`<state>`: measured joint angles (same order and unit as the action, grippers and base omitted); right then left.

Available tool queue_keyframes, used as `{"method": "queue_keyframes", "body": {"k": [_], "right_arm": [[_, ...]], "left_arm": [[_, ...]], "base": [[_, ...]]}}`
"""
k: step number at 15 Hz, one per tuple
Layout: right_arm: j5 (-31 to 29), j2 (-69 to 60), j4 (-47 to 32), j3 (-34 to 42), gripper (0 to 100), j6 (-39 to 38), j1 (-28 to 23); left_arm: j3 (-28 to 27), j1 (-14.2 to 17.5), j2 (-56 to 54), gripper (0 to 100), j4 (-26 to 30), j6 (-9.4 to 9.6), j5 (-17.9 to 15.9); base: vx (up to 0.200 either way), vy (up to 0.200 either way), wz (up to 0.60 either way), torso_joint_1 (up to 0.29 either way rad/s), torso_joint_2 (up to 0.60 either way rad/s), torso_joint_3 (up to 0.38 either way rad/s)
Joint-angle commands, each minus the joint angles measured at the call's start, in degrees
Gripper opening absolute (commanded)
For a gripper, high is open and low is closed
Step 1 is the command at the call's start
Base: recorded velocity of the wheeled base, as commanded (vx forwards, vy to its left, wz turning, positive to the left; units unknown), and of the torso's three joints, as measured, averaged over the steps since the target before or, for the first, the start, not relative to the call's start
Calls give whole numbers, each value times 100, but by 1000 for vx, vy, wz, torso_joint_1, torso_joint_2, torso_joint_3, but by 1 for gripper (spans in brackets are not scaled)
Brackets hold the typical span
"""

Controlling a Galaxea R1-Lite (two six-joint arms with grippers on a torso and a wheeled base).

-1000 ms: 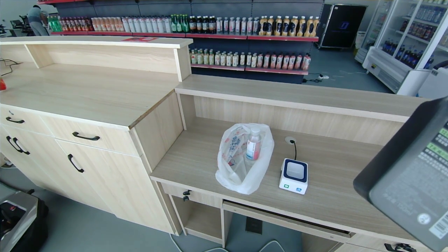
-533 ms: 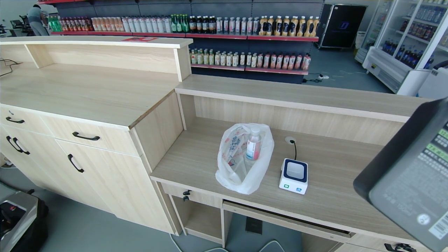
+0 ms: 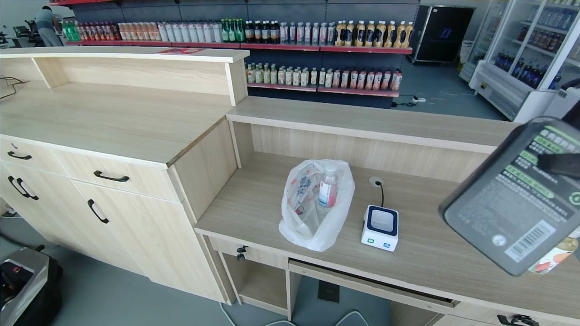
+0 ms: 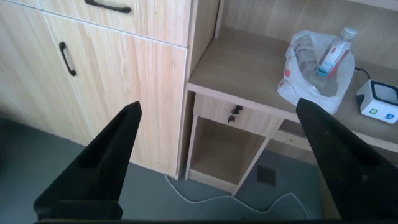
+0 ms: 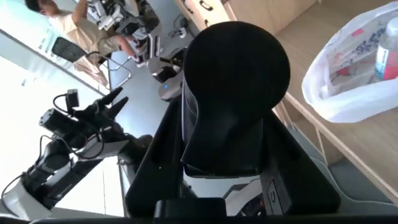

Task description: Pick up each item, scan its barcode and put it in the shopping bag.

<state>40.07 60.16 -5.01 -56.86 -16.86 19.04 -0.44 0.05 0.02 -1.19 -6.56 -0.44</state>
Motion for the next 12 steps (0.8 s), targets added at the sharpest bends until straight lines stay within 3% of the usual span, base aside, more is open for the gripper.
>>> {"method": "queue_keyframes", "body": {"k": [1, 3, 5, 8, 10, 12], "right_arm": [[-579, 514, 273, 87, 0, 508, -392], [-1432, 883, 677, 298, 0, 1466, -806], [-2733, 1358, 1301, 746, 0, 3233, -1544], [-2891, 2008, 3234, 1599, 0, 4613, -2335], [-2900, 2580, 4535, 1898, 0, 5237, -2519], [-2891, 3054, 5265, 1985, 0, 5861, -2581]], "left_arm": [[0, 4, -2, 100, -12, -3, 0], [0, 4, -2, 100, -12, -3, 0], [0, 4, -2, 100, -4, -3, 0], [0, 4, -2, 100, -4, -3, 0], [0, 4, -2, 100, -4, -3, 0], [0, 4, -2, 100, -4, -3, 0]], "base": [[0, 0, 0, 0, 0, 0], [0, 0, 0, 0, 0, 0], [0, 0, 0, 0, 0, 0], [0, 0, 0, 0, 0, 0], [0, 0, 0, 0, 0, 0], [0, 0, 0, 0, 0, 0]]}}
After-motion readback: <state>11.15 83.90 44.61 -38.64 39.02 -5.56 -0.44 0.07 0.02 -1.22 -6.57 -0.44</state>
